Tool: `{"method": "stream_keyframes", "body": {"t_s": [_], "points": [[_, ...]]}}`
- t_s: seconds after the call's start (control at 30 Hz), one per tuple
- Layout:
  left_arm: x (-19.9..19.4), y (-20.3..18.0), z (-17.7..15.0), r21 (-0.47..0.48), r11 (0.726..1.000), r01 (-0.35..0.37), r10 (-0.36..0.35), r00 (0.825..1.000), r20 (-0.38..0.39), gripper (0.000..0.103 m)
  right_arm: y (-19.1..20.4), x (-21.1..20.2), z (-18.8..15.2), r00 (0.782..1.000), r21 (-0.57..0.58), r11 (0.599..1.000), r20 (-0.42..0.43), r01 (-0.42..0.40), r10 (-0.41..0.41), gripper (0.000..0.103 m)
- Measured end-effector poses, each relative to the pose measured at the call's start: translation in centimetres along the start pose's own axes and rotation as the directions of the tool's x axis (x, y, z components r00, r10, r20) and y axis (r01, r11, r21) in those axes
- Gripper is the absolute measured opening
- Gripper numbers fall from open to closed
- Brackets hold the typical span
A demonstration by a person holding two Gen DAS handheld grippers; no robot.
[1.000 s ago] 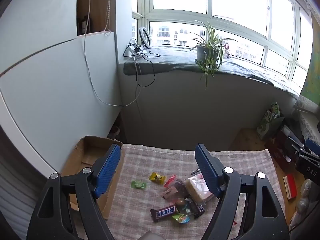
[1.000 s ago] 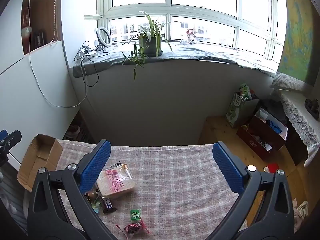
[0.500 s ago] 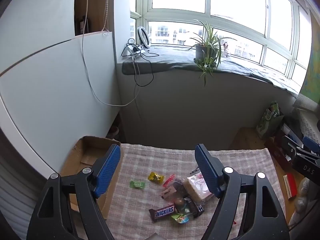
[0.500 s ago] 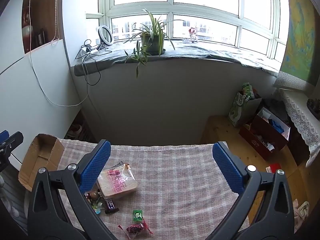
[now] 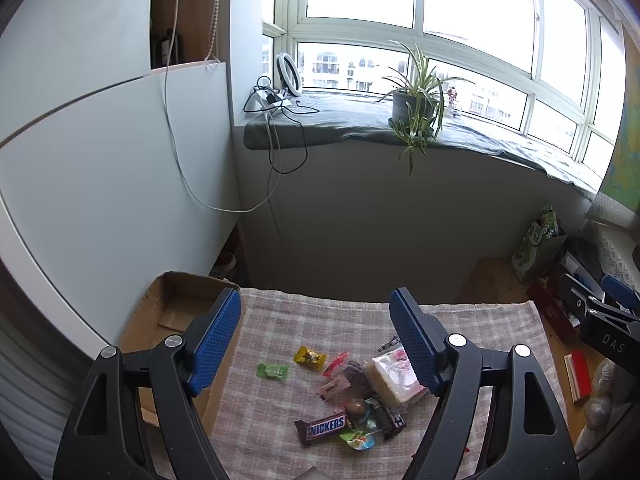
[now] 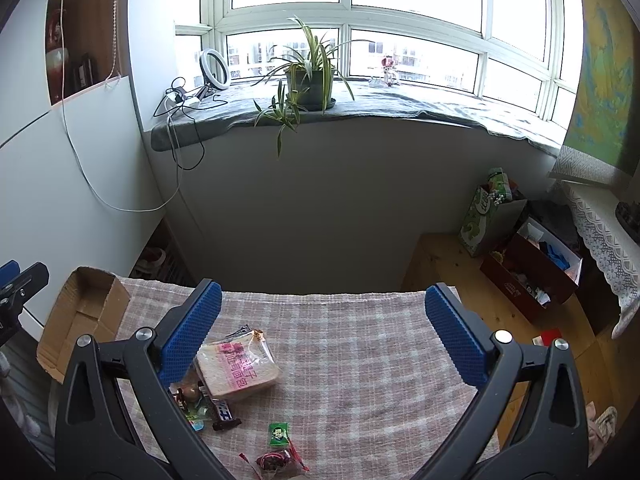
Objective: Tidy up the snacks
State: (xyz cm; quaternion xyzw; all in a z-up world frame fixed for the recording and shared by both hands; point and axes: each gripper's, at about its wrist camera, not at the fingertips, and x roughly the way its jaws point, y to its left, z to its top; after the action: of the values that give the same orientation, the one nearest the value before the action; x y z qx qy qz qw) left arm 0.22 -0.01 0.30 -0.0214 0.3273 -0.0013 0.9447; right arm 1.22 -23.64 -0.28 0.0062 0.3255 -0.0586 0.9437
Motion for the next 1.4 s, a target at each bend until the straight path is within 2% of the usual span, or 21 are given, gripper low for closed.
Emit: {"method": "stream_keyframes", "body": {"t_s": [1.4], "points": [[-0.01,-0.46,-0.12,0.014,1.0,0.015,-0.015,1.0,0.004,0.077,0.23,0.22,-0.15,1.0,0.008,1.0,-0.013,-0.004,0.004,0.103]]}}
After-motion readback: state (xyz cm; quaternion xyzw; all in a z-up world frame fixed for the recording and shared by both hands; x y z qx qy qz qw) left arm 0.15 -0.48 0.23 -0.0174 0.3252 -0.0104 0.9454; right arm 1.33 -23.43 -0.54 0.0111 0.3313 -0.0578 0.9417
